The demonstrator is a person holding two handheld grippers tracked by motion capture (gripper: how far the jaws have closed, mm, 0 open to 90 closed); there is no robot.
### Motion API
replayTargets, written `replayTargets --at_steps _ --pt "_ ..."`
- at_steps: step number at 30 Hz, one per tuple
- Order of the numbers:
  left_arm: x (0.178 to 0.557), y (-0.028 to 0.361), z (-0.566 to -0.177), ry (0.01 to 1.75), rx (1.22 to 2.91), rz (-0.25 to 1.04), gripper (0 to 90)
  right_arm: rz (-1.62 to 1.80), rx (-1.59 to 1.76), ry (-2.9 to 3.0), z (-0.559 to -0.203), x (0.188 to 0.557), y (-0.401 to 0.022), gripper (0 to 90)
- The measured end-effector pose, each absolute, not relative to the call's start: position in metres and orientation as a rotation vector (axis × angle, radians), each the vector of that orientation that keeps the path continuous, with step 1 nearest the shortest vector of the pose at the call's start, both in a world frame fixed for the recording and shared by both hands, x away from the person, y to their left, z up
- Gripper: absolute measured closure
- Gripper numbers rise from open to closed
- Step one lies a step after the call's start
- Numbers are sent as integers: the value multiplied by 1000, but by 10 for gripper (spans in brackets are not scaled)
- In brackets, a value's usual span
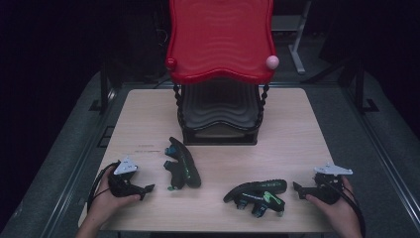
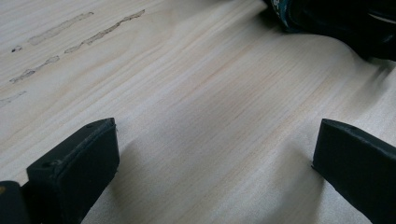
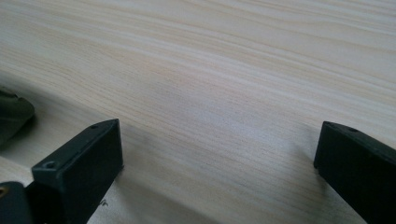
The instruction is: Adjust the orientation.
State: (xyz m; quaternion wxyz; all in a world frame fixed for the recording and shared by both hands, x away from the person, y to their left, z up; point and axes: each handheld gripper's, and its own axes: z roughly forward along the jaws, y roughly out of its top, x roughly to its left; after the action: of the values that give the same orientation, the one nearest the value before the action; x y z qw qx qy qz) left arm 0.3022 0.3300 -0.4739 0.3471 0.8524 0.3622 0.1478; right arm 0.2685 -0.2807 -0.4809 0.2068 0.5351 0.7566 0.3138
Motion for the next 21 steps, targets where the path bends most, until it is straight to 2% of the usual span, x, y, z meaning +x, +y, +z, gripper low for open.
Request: replayTargets --at_steps 9,11,16,19,21 --pt "300 331 -474 925 2217 377 1 876 1486 2109 -481 269 -281 7" --pt "298 333 -473 926 2206 381 26 876 1485 2110 -481 269 -281 7" --pt "297 340 -469 915 2192 371 191 875 1489 2111 -481 269 -282 7" --pt "297 341 -467 891 2180 341 349 874 1490 2110 -481 270 -282 7" --pt "297 340 -466 871 2187 327 385 874 1490 2110 -481 270 -282 7"
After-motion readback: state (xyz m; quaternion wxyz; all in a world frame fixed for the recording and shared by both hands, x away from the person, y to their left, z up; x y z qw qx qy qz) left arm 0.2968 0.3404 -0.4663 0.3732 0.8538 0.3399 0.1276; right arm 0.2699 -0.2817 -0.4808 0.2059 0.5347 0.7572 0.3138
